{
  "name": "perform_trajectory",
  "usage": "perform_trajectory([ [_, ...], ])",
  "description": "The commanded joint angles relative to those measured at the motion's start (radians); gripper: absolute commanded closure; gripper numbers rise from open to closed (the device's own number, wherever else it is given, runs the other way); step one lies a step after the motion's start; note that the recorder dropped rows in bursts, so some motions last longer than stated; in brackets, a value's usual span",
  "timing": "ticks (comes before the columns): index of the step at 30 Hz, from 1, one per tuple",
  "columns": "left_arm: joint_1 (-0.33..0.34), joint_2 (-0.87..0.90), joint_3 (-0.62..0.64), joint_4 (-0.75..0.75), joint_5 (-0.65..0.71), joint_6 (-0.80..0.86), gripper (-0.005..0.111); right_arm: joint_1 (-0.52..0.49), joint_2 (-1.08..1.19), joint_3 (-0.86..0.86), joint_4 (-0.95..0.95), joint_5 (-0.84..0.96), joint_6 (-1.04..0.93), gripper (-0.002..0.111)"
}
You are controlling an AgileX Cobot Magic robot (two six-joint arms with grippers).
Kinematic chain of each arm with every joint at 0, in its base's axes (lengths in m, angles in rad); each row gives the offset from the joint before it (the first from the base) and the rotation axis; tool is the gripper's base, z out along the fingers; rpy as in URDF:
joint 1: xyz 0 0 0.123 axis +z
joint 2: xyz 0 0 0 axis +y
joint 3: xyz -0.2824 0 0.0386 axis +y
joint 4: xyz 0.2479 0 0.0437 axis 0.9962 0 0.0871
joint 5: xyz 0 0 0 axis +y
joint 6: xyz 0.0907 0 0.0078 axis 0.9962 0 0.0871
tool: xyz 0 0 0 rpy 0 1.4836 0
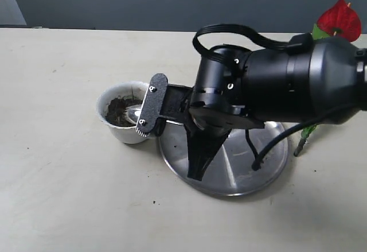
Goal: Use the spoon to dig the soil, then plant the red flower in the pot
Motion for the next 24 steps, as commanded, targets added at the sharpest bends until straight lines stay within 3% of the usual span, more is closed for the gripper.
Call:
perform_trajectory([
  [1,-0.007,-0.002,-0.004,-0.007,-0.011,-0.007,0.106,-0.003,-0.041,-0.004,-0.014,0.018,0.04,0.109],
  [10,-0.007,-0.002,-0.004,-0.007,-0.011,-0.007,0.106,-0.003,-0.083,-0.004,0.044,-0.06,0.067,0.109],
  [17,-0.007,-0.002,-0.004,-0.007,-0.011,-0.007,0.106,-0.005,-0.124,-0.004,-0.225,0.138,0.526,0.109],
  [24,-0.007,-0.002,-0.004,-0.007,-0.011,-0.007,0.106,-0.078,-0.16,0.02,-0.087,0.124,0.583,0.109],
])
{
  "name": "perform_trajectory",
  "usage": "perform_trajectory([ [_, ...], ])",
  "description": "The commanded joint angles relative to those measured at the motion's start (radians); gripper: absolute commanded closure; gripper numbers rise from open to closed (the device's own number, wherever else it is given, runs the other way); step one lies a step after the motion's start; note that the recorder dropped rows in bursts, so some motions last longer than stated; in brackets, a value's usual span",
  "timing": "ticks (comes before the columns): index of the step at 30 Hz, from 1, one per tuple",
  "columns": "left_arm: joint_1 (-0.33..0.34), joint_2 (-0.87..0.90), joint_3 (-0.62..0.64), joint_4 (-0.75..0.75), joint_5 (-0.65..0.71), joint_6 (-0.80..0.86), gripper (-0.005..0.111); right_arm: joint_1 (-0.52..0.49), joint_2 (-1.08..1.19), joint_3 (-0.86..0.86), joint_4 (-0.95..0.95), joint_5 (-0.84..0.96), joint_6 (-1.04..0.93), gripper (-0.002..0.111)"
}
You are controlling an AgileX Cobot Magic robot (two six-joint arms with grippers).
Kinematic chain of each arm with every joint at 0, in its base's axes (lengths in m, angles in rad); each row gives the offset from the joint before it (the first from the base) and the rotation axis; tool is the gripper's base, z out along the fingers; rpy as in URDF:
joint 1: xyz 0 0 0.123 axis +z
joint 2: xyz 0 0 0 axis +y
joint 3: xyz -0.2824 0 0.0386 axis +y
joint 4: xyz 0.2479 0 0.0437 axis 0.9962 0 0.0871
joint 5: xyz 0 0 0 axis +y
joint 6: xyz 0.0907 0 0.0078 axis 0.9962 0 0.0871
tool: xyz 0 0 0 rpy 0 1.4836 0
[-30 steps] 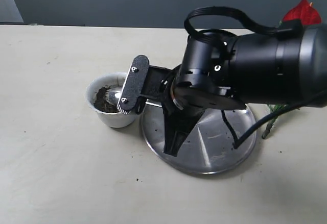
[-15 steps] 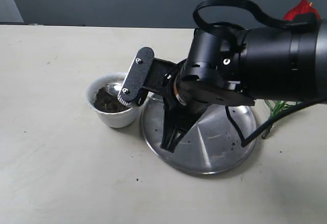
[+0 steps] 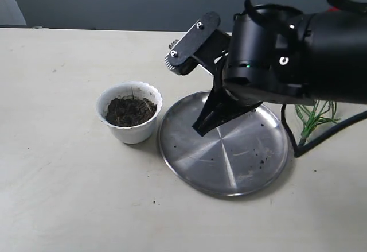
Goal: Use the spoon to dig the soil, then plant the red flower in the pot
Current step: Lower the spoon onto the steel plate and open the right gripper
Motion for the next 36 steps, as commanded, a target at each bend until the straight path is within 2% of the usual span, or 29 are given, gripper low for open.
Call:
perform_trajectory([
  [1,-0.007,-0.002,-0.004,-0.007,-0.011,-0.007,0.106,-0.081,-0.012,0.042,0.097,-0.063,0.063,0.109],
  [7,-0.007,-0.002,-0.004,-0.007,-0.011,-0.007,0.106,-0.223,-0.01,0.175,0.267,-0.25,0.083,0.109],
  [10,-0.007,-0.002,-0.004,-0.007,-0.011,-0.007,0.106,-0.258,-0.01,0.217,0.308,-0.334,0.079,0.109],
  [19,-0.007,-0.002,-0.004,-0.007,-0.011,-0.007,0.106,-0.263,-0.001,0.229,0.339,-0.396,0.078,0.109],
  [32,-0.007,-0.002,-0.004,-0.007,-0.011,-0.007,0.106,-0.263,0.128,0.229,0.427,-0.439,0.006,0.109],
  [36,-0.007,-0.002,-0.004,-0.007,-0.011,-0.007,0.106,-0.263,0.13,0.229,0.415,-0.424,0.006,0.094],
])
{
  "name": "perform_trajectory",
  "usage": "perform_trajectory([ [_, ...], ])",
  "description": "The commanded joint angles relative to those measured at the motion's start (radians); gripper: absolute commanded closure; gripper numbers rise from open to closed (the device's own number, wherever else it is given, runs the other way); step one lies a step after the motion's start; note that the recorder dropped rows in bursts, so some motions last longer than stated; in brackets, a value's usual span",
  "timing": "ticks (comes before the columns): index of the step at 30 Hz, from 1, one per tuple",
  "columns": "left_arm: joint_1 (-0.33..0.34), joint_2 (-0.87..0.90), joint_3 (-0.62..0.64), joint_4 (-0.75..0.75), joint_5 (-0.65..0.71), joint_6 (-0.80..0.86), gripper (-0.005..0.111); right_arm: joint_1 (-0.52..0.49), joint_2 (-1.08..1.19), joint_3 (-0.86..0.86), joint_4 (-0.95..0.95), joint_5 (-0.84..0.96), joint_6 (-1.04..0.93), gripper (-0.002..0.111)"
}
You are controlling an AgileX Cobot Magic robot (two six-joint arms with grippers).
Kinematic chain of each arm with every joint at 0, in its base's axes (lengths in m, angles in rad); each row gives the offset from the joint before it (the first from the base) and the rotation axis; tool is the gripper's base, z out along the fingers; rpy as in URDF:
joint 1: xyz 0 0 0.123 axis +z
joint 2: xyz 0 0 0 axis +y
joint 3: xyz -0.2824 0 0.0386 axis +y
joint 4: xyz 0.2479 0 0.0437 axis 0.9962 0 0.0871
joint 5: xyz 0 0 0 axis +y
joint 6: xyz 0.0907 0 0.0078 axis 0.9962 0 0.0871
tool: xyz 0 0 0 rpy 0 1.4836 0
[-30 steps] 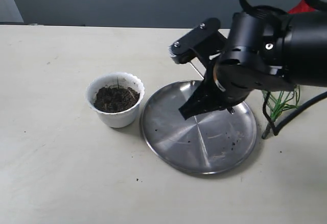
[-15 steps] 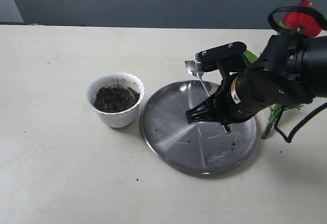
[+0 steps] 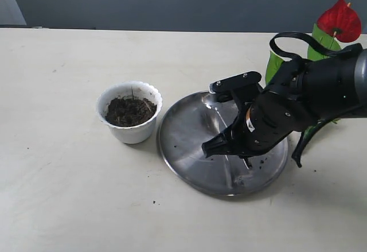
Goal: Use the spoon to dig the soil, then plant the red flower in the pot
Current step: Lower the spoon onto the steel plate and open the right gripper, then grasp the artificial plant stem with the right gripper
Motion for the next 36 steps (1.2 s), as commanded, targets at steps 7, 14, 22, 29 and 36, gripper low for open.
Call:
perform_trajectory([
  [7,-0.007,-0.002,-0.004,-0.007,-0.011,-0.007,0.106,-0.006,-0.02,-0.001,-0.01,0.07,-0.009,0.067],
  [14,-0.007,-0.002,-0.004,-0.007,-0.011,-0.007,0.106,-0.012,-0.148,-0.001,-0.288,0.203,0.3,0.067],
  [22,-0.007,-0.002,-0.004,-0.007,-0.011,-0.007,0.106,-0.283,-0.176,-0.001,-0.382,0.185,0.541,0.067],
  [29,-0.007,-0.002,-0.004,-0.007,-0.011,-0.007,0.106,-0.481,-0.144,-0.004,-0.315,-0.016,0.541,0.067],
  [36,-0.007,-0.002,-0.004,-0.007,-0.011,-0.007,0.106,-0.596,-0.023,-0.031,-0.291,-0.147,0.559,0.054],
])
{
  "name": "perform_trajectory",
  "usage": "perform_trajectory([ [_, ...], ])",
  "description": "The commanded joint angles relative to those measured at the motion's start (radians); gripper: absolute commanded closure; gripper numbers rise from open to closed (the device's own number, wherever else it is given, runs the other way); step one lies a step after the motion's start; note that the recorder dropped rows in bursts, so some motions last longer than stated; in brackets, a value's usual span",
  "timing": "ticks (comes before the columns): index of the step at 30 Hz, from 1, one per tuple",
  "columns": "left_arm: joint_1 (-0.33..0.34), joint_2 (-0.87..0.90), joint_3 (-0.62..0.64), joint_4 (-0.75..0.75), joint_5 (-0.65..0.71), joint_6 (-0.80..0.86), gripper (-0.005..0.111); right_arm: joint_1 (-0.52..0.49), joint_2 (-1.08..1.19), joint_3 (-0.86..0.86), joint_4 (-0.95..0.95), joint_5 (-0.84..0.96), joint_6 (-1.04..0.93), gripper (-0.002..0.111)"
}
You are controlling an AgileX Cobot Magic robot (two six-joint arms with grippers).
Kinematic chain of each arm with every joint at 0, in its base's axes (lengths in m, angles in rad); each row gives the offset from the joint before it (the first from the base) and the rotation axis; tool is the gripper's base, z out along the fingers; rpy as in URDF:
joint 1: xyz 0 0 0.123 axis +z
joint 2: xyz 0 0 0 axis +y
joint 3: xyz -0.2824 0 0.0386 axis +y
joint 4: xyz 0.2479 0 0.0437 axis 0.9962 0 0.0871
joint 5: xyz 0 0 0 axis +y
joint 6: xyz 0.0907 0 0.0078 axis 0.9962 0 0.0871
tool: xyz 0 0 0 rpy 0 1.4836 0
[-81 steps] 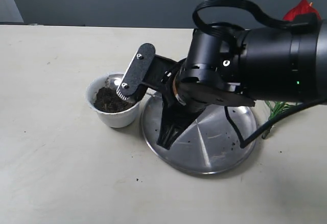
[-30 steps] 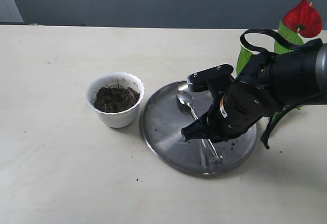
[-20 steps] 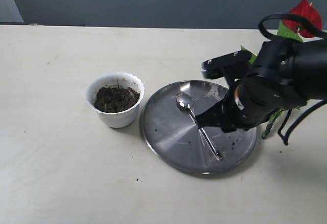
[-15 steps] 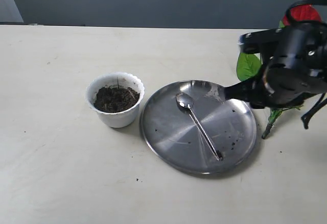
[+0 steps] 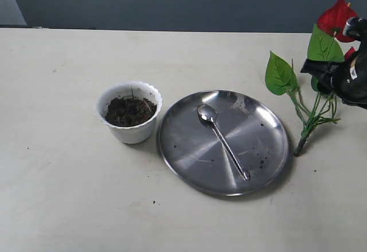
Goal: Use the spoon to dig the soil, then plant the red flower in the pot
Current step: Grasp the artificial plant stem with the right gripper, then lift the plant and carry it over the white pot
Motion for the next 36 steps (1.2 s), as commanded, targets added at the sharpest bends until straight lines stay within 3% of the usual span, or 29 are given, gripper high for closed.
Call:
perform_trajectory([
  [1,-0.007,-0.002,-0.004,-0.007,-0.011,-0.007,0.106,-0.053,0.072,-0.039,-0.003,-0.09,0.018,0.054],
  [11,-0.007,-0.002,-0.004,-0.007,-0.011,-0.007,0.106,-0.052,0.22,-0.138,-0.014,-0.086,0.018,0.056],
  [13,-0.007,-0.002,-0.004,-0.007,-0.011,-0.007,0.106,-0.052,0.233,-0.14,-0.022,-0.078,0.018,0.07],
  [17,-0.007,-0.002,-0.004,-0.007,-0.011,-0.007,0.106,-0.048,0.247,-0.14,-0.02,-0.062,-0.001,0.109],
  [25,-0.007,-0.002,-0.004,-0.007,-0.011,-0.007,0.106,-0.046,0.129,-0.14,0.024,0.069,-0.166,0.109],
  [31,-0.007,-0.002,-0.004,-0.007,-0.011,-0.007,0.106,-0.038,-0.081,-0.14,0.025,0.013,-0.218,0.109],
  [36,-0.007,-0.002,-0.004,-0.007,-0.011,-0.007,0.106,0.044,-0.216,-0.14,0.029,-0.116,-0.236,0.109],
])
